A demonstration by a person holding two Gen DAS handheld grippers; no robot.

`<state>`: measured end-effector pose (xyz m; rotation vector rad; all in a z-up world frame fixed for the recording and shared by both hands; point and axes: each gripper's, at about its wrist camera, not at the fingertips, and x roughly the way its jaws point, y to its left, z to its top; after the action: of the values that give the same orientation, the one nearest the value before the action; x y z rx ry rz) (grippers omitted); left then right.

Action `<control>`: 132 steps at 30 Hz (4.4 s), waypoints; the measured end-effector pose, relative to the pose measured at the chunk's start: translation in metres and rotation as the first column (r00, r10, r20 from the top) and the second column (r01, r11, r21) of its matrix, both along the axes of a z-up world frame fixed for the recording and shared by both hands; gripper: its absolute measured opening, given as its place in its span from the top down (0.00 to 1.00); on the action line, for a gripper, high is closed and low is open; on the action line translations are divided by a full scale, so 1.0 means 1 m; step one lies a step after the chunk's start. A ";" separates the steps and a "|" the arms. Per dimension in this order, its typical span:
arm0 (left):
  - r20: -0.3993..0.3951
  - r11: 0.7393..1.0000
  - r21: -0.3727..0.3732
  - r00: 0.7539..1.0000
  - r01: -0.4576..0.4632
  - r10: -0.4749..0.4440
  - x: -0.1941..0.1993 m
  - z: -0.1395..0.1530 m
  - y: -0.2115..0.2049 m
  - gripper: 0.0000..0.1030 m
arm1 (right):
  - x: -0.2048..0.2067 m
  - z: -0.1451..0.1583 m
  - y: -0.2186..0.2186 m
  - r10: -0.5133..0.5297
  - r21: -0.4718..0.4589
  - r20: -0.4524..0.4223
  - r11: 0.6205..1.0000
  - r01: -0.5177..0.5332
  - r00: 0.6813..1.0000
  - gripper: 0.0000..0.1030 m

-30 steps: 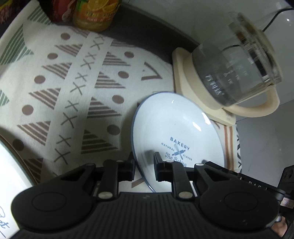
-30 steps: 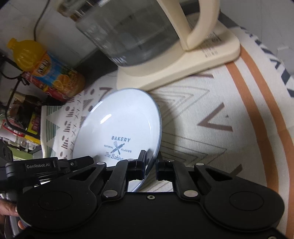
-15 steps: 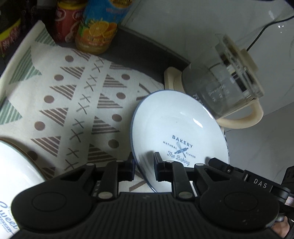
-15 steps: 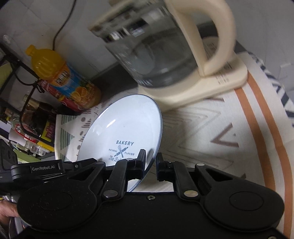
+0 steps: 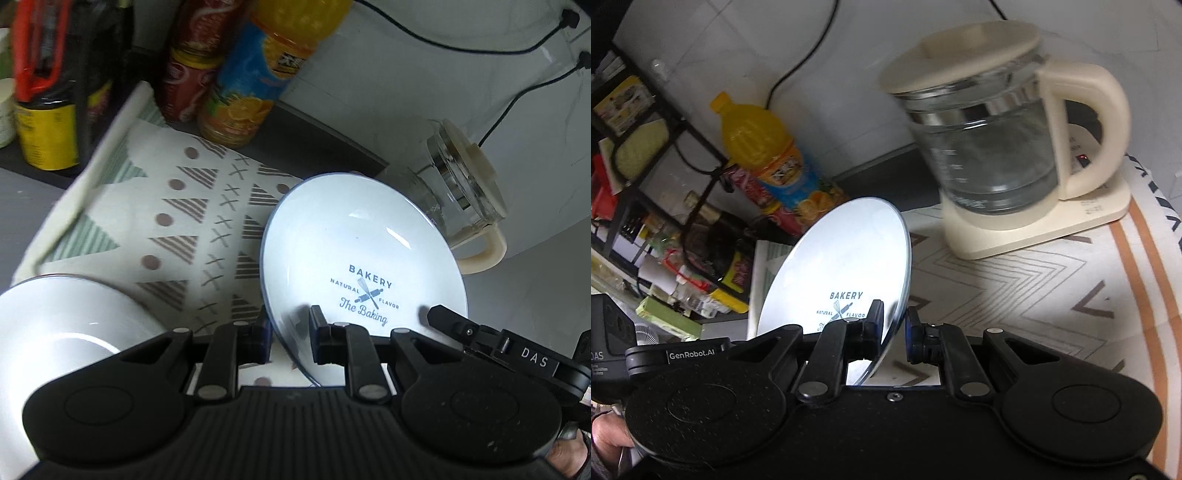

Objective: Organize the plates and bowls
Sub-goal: 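Carry the 'Bakery' plate onto the 'Sweet' plate stack and lower it, then open both grippers to release the 'Bakery' plate onto the stack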

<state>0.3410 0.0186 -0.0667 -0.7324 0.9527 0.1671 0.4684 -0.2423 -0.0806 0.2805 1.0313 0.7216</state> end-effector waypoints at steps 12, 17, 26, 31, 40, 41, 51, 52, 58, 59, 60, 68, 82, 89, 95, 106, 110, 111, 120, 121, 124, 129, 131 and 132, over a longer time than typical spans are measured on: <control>-0.004 0.999 0.017 0.999 -0.036 0.036 -0.064 0.012 0.039 0.82 | -0.053 0.012 0.039 0.030 0.014 -0.002 0.999 -0.030 1.000 0.88; -0.012 0.999 0.016 0.999 -0.039 0.040 -0.088 0.011 0.050 0.82 | -0.078 0.014 0.054 0.042 -0.007 -0.005 0.999 -0.042 0.999 0.88; -0.032 0.999 0.030 0.999 -0.026 0.027 -0.122 0.002 0.062 0.82 | -0.125 0.008 0.074 0.045 -0.060 -0.005 0.997 -0.046 0.999 0.88; -0.037 0.999 0.038 0.999 -0.015 0.017 -0.137 -0.004 0.069 0.82 | -0.145 0.000 0.083 0.039 -0.084 0.001 0.996 -0.039 0.999 0.88; -0.065 0.999 0.034 0.998 0.007 -0.005 -0.156 -0.020 0.081 0.82 | -0.183 -0.017 0.098 0.048 -0.149 -0.019 0.988 -0.050 0.999 0.87; -0.069 0.999 0.031 0.998 0.010 -0.007 -0.157 -0.021 0.081 0.82 | -0.186 -0.018 0.099 0.046 -0.157 -0.023 0.986 -0.049 0.999 0.87; -0.115 0.999 0.034 0.993 0.024 -0.020 -0.164 -0.038 0.082 0.82 | -0.203 -0.027 0.110 0.032 -0.224 -0.031 0.974 -0.038 0.999 0.86; -0.118 0.999 0.035 0.993 0.025 -0.021 -0.164 -0.039 0.083 0.82 | -0.203 -0.028 0.110 0.034 -0.226 -0.032 0.973 -0.040 0.999 0.86; -0.139 0.998 0.049 0.990 0.025 -0.018 -0.165 -0.042 0.085 0.82 | -0.202 -0.031 0.117 0.053 -0.242 -0.036 0.968 -0.060 0.998 0.86; -0.143 0.998 0.051 0.990 0.026 -0.018 -0.165 -0.042 0.085 0.82 | -0.202 -0.032 0.118 0.055 -0.243 -0.039 0.968 -0.063 0.998 0.86; -0.145 0.998 0.052 0.989 0.026 -0.019 -0.165 -0.043 0.086 0.82 | -0.202 -0.032 0.119 0.057 -0.243 -0.041 0.968 -0.065 0.998 0.86; -0.168 0.997 0.069 0.986 0.031 -0.019 -0.161 -0.045 0.085 0.82 | -0.202 -0.034 0.124 0.070 -0.263 -0.015 0.962 -0.071 0.997 0.86; -0.177 0.991 0.131 0.984 0.037 -0.013 -0.155 -0.032 0.089 0.78 | -0.206 -0.035 0.128 0.070 -0.285 0.041 0.957 -0.055 0.997 0.85; -0.128 0.962 0.272 0.990 -0.016 0.053 -0.159 -0.007 0.101 0.37 | -0.207 -0.032 0.132 0.066 -0.311 0.054 0.949 -0.046 0.996 0.86; -0.160 0.972 0.236 0.985 -0.026 0.065 -0.164 -0.022 0.109 0.34 | -0.209 -0.030 0.133 0.067 -0.329 0.062 0.943 -0.043 0.996 0.86; -0.170 0.989 0.146 0.985 -0.010 0.035 -0.168 -0.045 0.103 0.61 | -0.209 -0.032 0.139 0.054 -0.346 0.058 0.938 -0.030 0.997 0.85; -0.160 0.990 0.140 0.986 -0.029 0.052 -0.170 -0.046 0.107 0.67 | -0.208 -0.033 0.141 0.057 -0.355 0.060 0.934 -0.032 0.997 0.83; -0.157 0.990 0.139 0.986 -0.029 0.051 -0.171 -0.046 0.108 0.68 | -0.208 -0.033 0.141 0.057 -0.356 0.060 0.934 -0.032 0.997 0.82; -0.144 0.993 0.117 0.988 -0.029 0.046 -0.173 -0.048 0.116 0.73 | -0.208 -0.038 0.145 0.039 -0.368 0.064 0.930 -0.013 0.997 0.78; -0.144 0.993 0.112 0.988 -0.032 0.048 -0.173 -0.049 0.117 0.73 | -0.207 -0.038 0.145 0.034 -0.369 0.062 0.929 -0.009 0.997 0.75; -0.144 0.994 0.101 0.988 -0.038 0.052 -0.173 -0.049 0.119 0.74 | -0.205 -0.040 0.145 0.021 -0.371 0.055 0.929 0.001 0.998 0.68; -0.145 0.993 0.107 0.988 -0.044 0.059 -0.170 -0.048 0.121 0.75 | -0.201 -0.043 0.145 0.002 -0.370 0.037 0.929 0.012 0.999 0.61; -0.150 0.993 0.111 0.987 -0.044 0.061 -0.169 -0.047 0.123 0.73 | -0.200 -0.043 0.144 -0.017 -0.367 0.028 0.930 0.026 0.999 0.59; -0.152 0.993 0.110 0.986 -0.047 0.064 -0.170 -0.045 0.124 0.71 | -0.200 -0.042 0.142 -0.027 -0.358 0.024 0.933 0.034 0.999 0.59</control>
<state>0.1710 0.1428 -0.1116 -0.6555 1.0642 0.3255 0.2686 -0.1003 -0.1222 -0.0269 1.1168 0.4940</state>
